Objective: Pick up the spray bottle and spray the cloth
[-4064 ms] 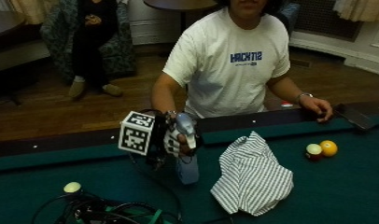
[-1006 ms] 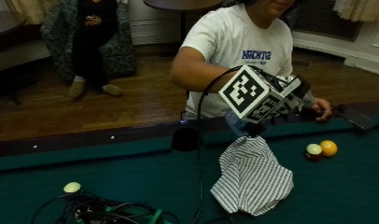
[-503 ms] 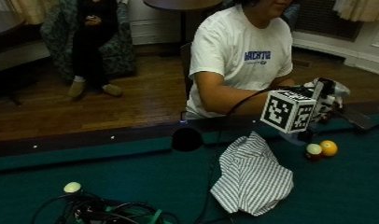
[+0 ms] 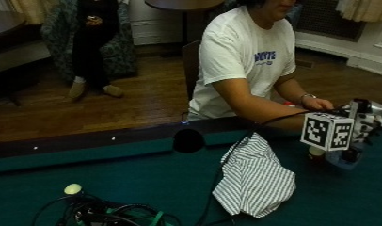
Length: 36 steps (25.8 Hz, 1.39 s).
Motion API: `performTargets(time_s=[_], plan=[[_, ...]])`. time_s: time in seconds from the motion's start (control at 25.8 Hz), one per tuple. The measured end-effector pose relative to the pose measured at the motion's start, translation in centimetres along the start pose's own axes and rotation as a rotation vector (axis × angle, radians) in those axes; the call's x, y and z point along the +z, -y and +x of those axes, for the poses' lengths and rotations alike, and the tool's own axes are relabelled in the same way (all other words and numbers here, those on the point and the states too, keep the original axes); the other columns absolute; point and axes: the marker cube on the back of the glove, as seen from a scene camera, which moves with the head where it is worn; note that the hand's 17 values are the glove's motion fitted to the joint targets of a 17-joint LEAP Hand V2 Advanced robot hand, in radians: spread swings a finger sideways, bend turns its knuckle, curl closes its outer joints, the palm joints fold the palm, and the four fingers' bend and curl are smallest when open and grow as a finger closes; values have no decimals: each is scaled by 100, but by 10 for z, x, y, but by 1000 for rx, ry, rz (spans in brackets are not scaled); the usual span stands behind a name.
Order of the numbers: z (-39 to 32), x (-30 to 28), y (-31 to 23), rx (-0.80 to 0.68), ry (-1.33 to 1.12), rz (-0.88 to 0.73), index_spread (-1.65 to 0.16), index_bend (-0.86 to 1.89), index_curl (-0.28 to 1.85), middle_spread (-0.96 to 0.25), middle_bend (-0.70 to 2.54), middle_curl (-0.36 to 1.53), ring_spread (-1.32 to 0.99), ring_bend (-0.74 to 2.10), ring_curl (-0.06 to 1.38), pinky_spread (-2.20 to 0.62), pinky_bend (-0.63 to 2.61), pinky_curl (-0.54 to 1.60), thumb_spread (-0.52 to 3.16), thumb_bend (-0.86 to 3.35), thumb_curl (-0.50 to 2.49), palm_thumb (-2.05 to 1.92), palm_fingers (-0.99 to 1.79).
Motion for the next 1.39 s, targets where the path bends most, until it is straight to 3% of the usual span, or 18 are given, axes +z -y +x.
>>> performTargets(time_s=[0.27,0.7,1.12,1.28,1.39], plan=[[57,28,7,68,-26,47,-28,33,65,-20,70,56,-20,79,49,-29,52,43,32,-3,84,97,139],[64,37,22,57,-22,39,-28,34,65,-20,70,57,-20,79,49,-29,51,43,29,-3,84,96,139],[74,40,16,118,55,-109,-28,33,65,-20,71,57,-20,78,49,-30,50,43,29,-3,85,96,137],[84,33,0,134,-11,-210,-28,22,63,-18,70,56,-19,77,48,-26,48,41,42,-6,82,88,125],[90,21,-14,132,-157,-290,-29,18,60,-18,60,52,-18,65,45,-15,40,40,61,-8,77,78,94]])
